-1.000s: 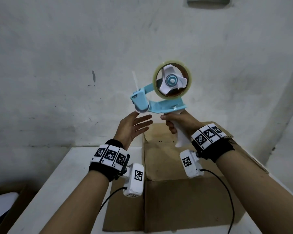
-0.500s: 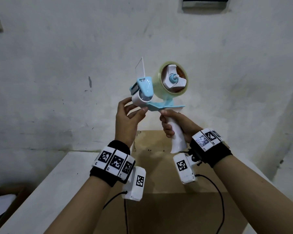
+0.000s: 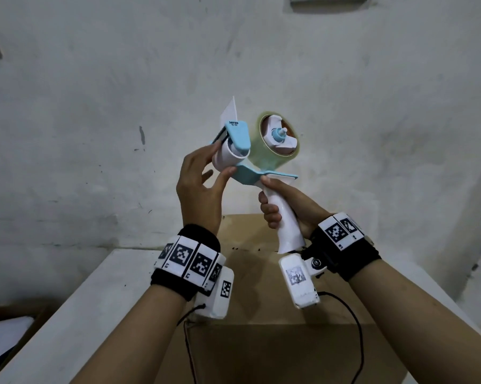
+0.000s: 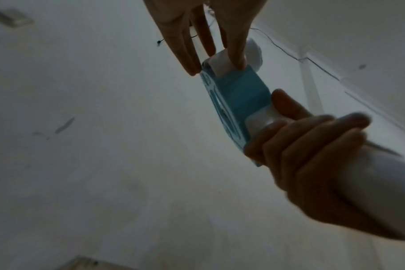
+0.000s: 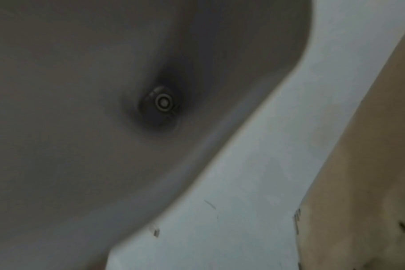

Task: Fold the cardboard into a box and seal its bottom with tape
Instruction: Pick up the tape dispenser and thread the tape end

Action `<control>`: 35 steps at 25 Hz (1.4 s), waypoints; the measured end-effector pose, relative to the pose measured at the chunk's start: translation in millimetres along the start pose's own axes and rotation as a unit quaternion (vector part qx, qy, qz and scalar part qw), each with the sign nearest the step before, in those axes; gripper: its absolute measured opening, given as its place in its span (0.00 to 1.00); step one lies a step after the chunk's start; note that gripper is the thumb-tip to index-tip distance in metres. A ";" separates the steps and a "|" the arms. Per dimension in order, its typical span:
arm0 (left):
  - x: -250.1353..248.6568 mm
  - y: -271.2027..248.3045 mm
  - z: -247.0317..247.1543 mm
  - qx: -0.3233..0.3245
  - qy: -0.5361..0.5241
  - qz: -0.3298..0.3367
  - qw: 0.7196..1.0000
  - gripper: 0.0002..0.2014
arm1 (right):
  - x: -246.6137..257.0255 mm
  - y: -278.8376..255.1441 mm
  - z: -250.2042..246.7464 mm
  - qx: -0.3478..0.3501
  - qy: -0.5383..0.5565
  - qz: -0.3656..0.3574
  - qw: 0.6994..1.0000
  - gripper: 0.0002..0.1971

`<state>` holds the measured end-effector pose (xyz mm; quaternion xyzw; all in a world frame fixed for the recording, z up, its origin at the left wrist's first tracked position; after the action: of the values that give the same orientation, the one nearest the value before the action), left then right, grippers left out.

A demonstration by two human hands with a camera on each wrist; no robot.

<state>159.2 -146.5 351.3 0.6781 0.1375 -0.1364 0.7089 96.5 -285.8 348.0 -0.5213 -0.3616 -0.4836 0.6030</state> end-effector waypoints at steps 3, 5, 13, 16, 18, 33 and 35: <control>14.3 6.7 -1.4 0.035 0.085 0.079 0.993 0.19 | 1.0 1.1 -1.3 0.003 0.051 0.055 0.997 0.22; 22.6 7.2 -3.6 0.045 0.130 0.126 0.983 0.16 | 0.3 2.7 0.4 0.014 0.087 0.081 0.993 0.22; 39.4 2.4 0.0 0.023 0.098 0.097 0.990 0.06 | -1.4 11.7 -1.6 -0.012 0.091 0.102 0.991 0.22; 39.8 -1.7 3.5 0.026 0.097 0.083 0.992 0.07 | -2.6 10.8 -3.8 -0.019 0.092 0.106 0.990 0.22; 39.1 -4.1 6.3 0.033 0.108 0.087 0.990 0.10 | -3.0 11.1 -5.2 -0.025 0.093 0.106 0.990 0.22; 39.5 -9.4 9.9 -0.012 0.056 -0.012 0.998 0.06 | -4.0 10.2 0.3 -0.089 0.026 0.047 0.995 0.19; 37.4 -8.7 9.6 -0.012 0.074 0.008 0.997 0.08 | -4.1 10.5 0.8 -0.108 0.023 0.022 0.994 0.18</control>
<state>190.6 -156.8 329.4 0.6786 0.1860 -0.0789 0.7062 105.6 -284.3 341.3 -0.5798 -0.2824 -0.5182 0.5617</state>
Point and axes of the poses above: each hand's wrist, its own y-axis towards the middle knuckle, its own z-axis out of the palm, x = y × z, the point moved 1 cm from there along y, towards the middle knuckle, and after that the axes turned 13 degrees about z, right-handed, at the moved point
